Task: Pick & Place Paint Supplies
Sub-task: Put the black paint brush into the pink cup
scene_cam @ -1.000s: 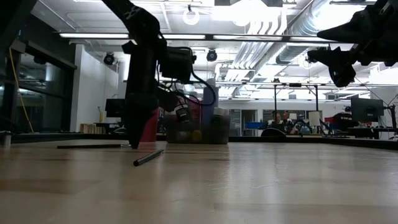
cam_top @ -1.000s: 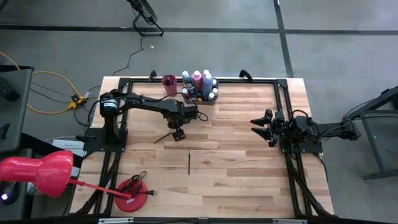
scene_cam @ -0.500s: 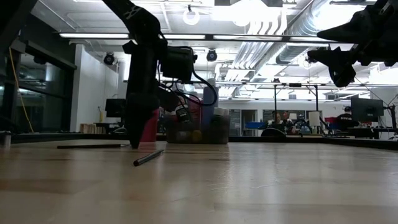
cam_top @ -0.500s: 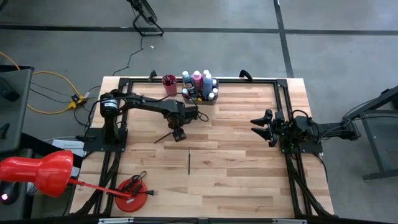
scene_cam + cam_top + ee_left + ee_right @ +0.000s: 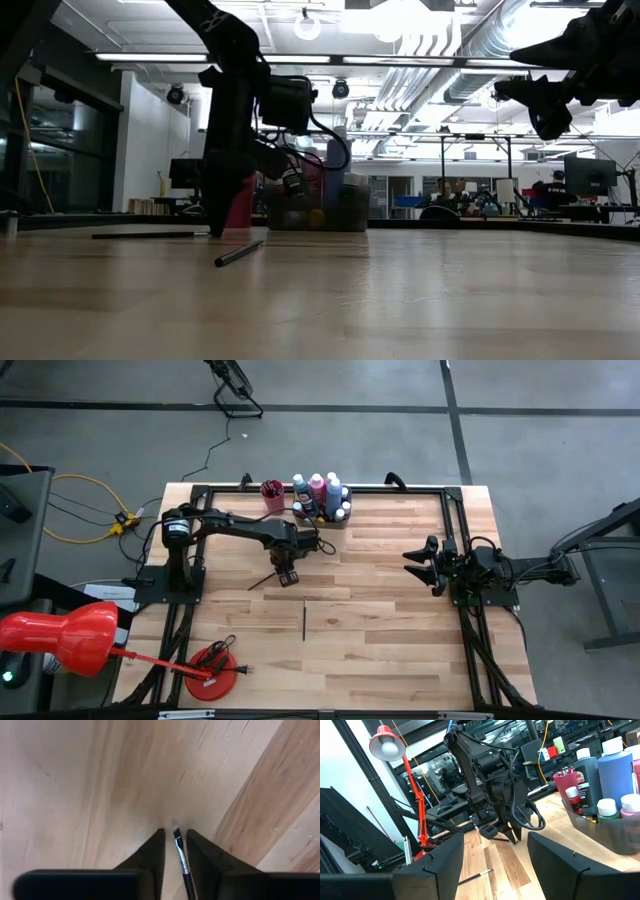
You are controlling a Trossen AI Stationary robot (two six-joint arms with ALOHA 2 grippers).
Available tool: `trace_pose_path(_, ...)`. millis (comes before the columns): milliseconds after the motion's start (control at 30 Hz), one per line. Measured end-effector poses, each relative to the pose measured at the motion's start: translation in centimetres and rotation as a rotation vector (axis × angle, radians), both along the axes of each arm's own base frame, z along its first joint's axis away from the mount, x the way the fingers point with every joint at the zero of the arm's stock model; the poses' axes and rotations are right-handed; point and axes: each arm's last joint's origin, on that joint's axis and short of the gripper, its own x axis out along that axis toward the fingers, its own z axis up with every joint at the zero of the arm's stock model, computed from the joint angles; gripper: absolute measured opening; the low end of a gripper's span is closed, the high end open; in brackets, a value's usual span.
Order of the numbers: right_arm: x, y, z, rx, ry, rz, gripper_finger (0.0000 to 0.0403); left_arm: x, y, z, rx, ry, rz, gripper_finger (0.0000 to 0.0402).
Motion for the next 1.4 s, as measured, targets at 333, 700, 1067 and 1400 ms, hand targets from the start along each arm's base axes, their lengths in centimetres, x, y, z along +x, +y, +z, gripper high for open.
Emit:
trace_pose_path(333, 0.0, 0.0, 0.0, 0.000, 0.000, 0.000, 0.0213, 0.0, -0.1, 0.0, -0.014, 0.002, -0.078, 0.0002)
trace_pose_path(700, 0.0, 0.0, 0.0, 0.000, 0.000, 0.000, 0.0213, -1.0, -0.3, 2.5, -0.024, -0.039, -0.132, 0.0000)
trace_pose_path(1067, 0.0, 0.0, 0.0, 0.000, 0.000, 0.000, 0.0213, -2.3, 0.1, 8.4, 0.111, -0.272, -0.180, 0.0000)
trace_pose_path(1400, 0.0, 0.0, 0.0, 0.000, 0.000, 0.000, 0.0213, -6.0, 3.2, 16.7, 0.503, -0.701, -0.184, 0.0000)
